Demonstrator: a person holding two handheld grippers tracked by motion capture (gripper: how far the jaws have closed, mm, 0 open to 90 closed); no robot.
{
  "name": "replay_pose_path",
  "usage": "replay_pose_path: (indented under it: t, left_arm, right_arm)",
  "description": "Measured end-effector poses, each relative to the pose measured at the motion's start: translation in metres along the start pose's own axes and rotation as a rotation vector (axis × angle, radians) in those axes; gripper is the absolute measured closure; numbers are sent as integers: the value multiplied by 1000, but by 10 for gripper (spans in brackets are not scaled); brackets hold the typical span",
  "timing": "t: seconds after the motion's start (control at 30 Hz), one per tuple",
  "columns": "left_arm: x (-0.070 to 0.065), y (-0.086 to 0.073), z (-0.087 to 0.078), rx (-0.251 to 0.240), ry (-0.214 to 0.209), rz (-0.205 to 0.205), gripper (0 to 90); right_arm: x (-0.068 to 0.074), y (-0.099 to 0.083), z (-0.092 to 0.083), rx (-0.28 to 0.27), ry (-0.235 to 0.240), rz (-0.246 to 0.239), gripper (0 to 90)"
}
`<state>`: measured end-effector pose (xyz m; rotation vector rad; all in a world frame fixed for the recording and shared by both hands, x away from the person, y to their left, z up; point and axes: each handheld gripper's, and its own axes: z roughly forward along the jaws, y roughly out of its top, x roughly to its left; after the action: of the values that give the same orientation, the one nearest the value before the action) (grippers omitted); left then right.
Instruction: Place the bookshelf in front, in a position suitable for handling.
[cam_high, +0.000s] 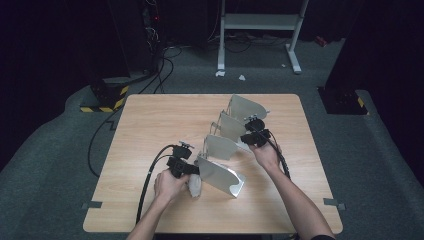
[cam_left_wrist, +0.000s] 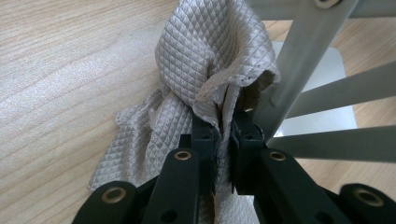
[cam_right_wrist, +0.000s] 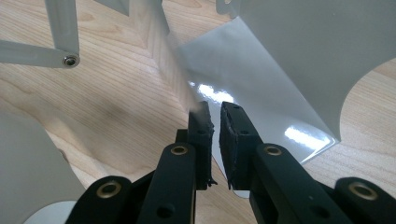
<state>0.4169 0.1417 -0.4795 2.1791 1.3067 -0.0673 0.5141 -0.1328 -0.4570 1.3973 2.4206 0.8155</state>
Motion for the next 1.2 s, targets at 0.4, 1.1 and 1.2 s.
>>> replay_pose_path:
  t: [0.4, 1.1, 1.2]
  left_arm:
    - [-11, -6, 1, -2, -31, 2, 821]
    - [-6, -13, 3, -51, -87, -30, 821]
    - [-2, -12, 2, -60, -98, -38, 822]
  right_arm:
    - [8, 16, 10, 12, 13, -18, 831]
    - [4, -7, 9, -49, 78, -42, 628]
    - [-2, -35, 12, -41, 39, -44, 598]
